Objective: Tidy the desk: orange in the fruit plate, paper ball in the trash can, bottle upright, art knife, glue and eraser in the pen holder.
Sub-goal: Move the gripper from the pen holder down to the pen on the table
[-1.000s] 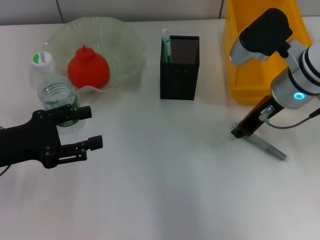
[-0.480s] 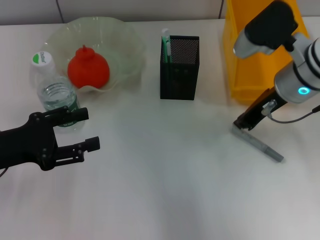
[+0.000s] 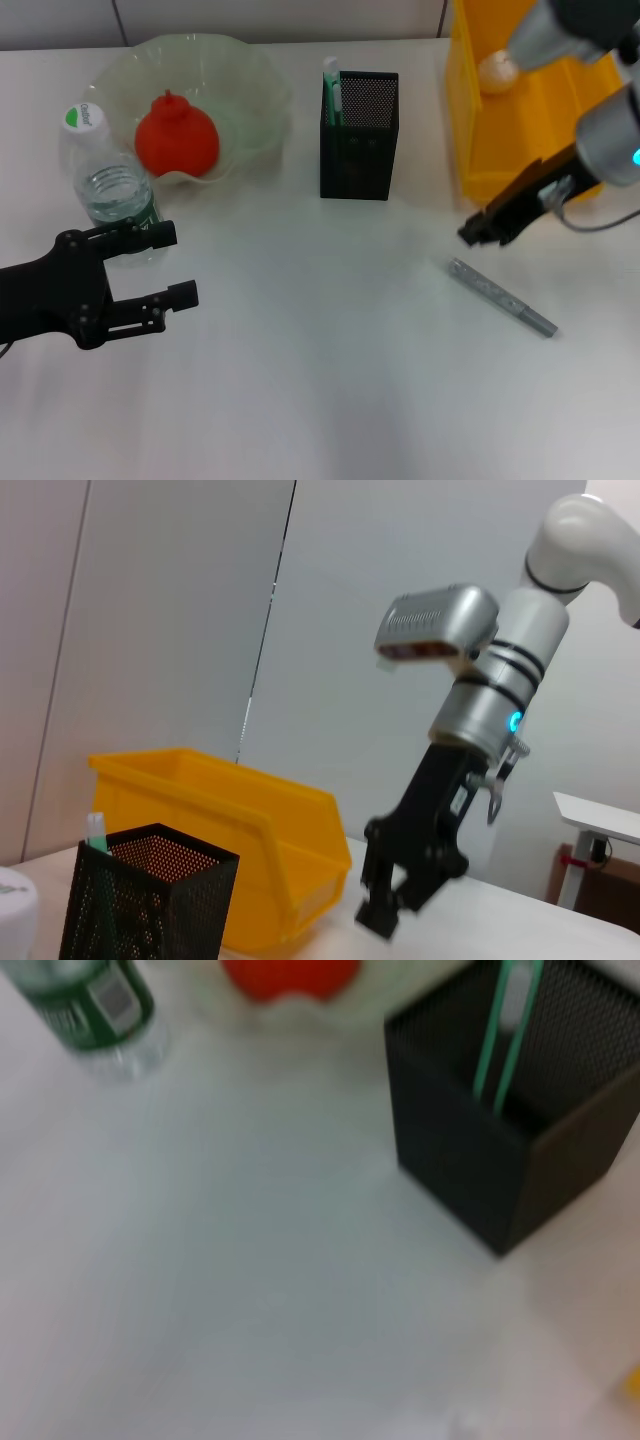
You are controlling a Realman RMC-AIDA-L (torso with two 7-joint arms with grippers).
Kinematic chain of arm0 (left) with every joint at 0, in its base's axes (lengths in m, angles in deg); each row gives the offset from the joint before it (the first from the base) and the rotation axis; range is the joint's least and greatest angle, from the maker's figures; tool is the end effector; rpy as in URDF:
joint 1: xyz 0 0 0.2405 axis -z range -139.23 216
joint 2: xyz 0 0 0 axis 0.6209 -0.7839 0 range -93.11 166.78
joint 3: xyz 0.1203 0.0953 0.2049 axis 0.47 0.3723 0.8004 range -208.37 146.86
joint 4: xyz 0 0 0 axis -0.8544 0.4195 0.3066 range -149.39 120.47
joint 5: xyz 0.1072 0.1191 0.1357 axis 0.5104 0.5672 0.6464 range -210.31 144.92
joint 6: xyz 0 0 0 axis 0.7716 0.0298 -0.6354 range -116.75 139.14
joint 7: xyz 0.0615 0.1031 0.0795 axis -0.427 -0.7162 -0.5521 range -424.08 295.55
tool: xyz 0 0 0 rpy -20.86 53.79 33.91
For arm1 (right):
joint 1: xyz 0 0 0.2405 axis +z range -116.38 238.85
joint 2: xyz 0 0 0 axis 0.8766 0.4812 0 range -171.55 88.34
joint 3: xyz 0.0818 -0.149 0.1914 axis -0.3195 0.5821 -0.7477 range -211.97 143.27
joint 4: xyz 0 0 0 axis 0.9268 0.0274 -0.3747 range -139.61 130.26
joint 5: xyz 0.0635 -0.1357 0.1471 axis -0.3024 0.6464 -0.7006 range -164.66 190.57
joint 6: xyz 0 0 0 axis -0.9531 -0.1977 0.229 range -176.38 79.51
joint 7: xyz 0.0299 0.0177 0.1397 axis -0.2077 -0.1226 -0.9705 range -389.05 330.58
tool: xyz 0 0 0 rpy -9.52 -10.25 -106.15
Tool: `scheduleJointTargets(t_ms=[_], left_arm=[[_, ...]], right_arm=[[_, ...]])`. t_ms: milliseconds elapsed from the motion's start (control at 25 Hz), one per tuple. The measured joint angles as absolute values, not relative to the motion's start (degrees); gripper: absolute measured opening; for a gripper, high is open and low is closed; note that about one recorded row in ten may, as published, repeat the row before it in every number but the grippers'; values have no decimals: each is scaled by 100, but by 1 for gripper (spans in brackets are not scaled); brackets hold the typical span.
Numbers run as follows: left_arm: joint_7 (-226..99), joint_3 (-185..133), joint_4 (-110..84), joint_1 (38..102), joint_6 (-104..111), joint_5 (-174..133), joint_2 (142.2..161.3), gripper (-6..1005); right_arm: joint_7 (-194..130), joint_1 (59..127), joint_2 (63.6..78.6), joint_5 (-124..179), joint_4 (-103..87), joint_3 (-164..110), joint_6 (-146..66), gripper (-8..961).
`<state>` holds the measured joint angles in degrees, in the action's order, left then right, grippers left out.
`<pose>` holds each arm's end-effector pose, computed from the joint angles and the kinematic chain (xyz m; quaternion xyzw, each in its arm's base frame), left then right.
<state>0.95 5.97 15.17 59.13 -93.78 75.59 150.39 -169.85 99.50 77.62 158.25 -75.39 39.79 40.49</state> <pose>-0.3038 0.2587 0.0321 -0.9214 -0.1766 -0.3275 0.1122 0.1766 0.3658 -0.0036 -0.9282 0.3140 -0.1440 0.1384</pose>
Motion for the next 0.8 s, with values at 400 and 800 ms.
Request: scheduleJointTargets(t_ms=[400, 800], left_arm=[[85, 598, 1516, 5902, -9436, 7559, 15039, 797], [74, 598, 1508, 5897, -9441, 7567, 15039, 797]], right_arm=[[-17177, 10086, 7784, 16096, -6979, 4911, 3523, 292], [-17372, 10090, 7791, 16347, -6934, 5025, 3327, 470]])
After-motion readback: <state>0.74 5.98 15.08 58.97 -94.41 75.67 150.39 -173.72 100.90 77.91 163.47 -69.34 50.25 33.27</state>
